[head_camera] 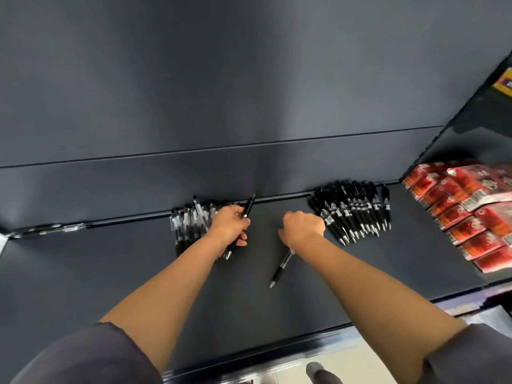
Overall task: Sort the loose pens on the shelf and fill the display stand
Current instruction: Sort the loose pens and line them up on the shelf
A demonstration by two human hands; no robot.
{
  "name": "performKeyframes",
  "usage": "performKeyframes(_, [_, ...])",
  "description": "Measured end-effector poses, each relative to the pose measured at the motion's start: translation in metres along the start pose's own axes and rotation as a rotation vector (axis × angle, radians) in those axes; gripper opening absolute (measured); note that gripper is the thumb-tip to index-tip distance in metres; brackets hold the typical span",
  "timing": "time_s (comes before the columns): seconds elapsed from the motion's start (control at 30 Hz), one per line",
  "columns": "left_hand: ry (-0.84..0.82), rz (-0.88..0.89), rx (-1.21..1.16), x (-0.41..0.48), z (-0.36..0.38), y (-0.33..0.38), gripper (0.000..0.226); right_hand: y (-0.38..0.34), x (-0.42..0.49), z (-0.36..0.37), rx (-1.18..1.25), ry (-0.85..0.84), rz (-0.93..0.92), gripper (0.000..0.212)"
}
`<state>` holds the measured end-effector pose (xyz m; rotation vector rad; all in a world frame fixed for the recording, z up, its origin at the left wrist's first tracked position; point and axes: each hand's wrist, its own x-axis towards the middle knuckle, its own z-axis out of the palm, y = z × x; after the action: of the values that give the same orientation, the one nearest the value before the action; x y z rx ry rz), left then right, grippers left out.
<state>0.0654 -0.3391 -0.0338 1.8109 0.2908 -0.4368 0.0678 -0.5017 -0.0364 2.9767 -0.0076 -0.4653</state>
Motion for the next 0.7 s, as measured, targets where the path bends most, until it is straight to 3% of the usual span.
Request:
performKeyframes(0.13, [-0.018, 0.016, 0.023, -0.003, 0.013, 0.0, 0.031, 0.008, -0.009, 0.005, 0.38, -0.251, 0.107, 0.023])
performKeyframes(0.23, [0.001, 0.03, 0.054, -0.005, 0.011, 0.001, 0.031, -0.002, -0.009, 0.003, 0.608, -0.271, 0.086, 0.028])
performKeyframes(0.5, [0.115, 0.042, 0.151, -0.002, -0.021, -0.005, 0.04, -0.051, 0.004, -0.005, 0.496, 0.03, -0.11, 0.033])
performKeyframes(0.63, [0.143, 0.039, 0.164, 0.006, -0.029, -0.006, 0.039, -0.059, 0.008, -0.004, 0.4, -0.048, -0.036, 0.05])
performKeyframes(0.7, [0.156, 0.051, 0.184, 0.009, -0.032, -0.006, 0.036, -0.066, 0.01, -0.003, 0.435, -0.106, -0.011, 0.048])
